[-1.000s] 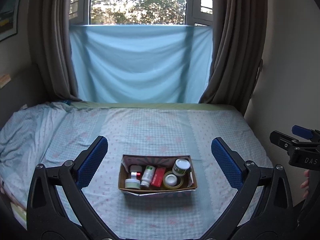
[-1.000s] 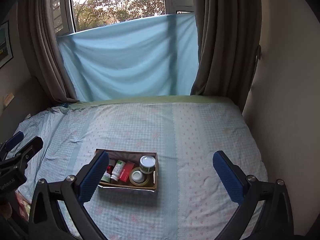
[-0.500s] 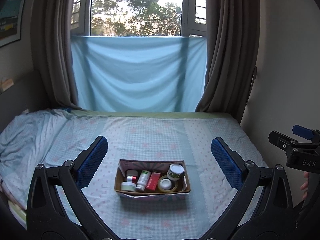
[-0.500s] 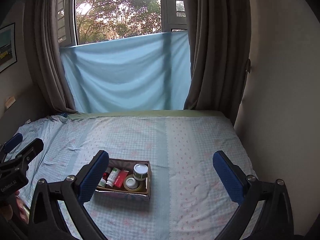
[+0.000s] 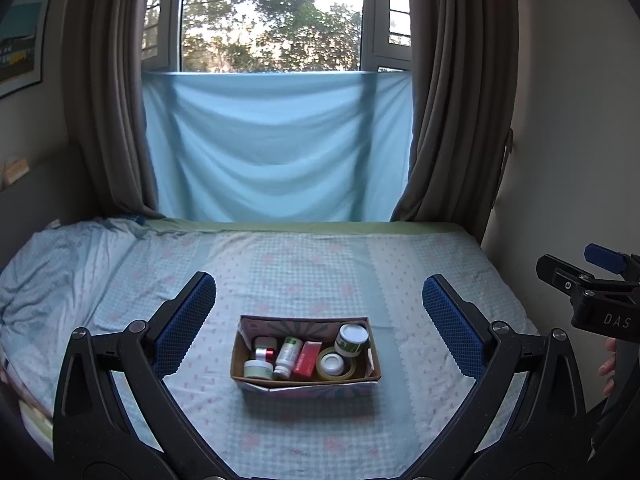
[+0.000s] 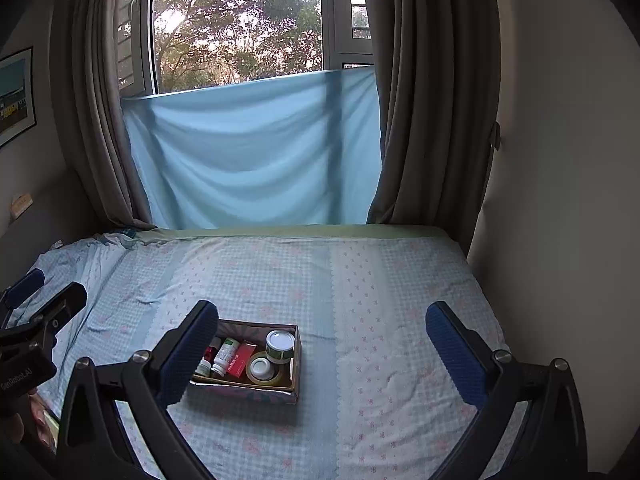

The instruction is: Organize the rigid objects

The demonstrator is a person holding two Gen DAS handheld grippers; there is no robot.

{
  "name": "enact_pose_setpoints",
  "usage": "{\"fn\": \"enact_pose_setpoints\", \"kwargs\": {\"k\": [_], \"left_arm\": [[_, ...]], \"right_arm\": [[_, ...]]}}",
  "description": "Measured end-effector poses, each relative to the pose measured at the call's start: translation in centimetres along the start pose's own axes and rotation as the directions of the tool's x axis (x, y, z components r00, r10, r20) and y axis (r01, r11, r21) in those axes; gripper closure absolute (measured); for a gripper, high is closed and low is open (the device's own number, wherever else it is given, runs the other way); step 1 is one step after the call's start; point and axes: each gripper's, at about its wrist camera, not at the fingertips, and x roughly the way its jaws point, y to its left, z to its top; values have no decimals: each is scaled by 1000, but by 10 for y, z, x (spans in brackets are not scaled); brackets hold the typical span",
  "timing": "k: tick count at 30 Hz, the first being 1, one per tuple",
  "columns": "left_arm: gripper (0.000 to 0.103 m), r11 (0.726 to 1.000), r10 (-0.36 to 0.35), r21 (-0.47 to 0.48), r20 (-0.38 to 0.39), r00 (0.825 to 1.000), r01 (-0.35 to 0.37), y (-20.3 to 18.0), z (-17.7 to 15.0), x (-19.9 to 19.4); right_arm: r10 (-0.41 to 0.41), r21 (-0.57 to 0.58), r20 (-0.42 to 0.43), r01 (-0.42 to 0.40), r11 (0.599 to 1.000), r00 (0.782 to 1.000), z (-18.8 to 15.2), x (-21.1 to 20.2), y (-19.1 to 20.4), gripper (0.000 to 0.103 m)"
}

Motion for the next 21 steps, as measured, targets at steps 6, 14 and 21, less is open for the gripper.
{"fn": "enact_pose_setpoints", "kwargs": {"k": [6, 14, 21], "left_arm": [[0, 1000, 2, 8, -1, 1000, -2, -3, -2, 0], [0, 1000, -5, 11, -7, 1000, 5, -5, -4, 2], [0, 1000, -6, 18, -6, 1000, 7, -9, -3, 2]], "right_arm": [[-1, 1, 0, 1, 1000, 1000, 0, 0, -1, 0], [-4, -1, 4, 4, 1000, 1000, -1, -1, 0, 0], [-7, 0, 7, 7, 1000, 1000, 0, -1, -1, 0]]}}
